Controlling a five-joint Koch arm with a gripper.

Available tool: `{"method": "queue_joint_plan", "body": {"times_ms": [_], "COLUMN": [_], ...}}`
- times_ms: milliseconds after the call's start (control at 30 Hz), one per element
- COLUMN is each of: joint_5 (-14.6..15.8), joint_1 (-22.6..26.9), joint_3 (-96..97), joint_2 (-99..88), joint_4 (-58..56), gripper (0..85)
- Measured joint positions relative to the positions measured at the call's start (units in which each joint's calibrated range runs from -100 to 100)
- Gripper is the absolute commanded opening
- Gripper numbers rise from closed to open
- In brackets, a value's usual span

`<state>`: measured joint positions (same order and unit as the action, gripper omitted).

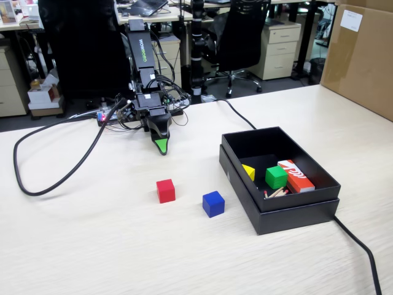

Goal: Put the red cube on top of the blue cube

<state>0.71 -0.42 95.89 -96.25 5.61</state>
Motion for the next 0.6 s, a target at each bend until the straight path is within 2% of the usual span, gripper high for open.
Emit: {"method": "queue_joint_plan", "body": {"times_ms": [600], "joint_5": [0.0], "joint_1": [0.05], "joint_3": [0.18], "joint_2": [-0.39], "joint_4": [0.0], "gripper": [47.7]}}
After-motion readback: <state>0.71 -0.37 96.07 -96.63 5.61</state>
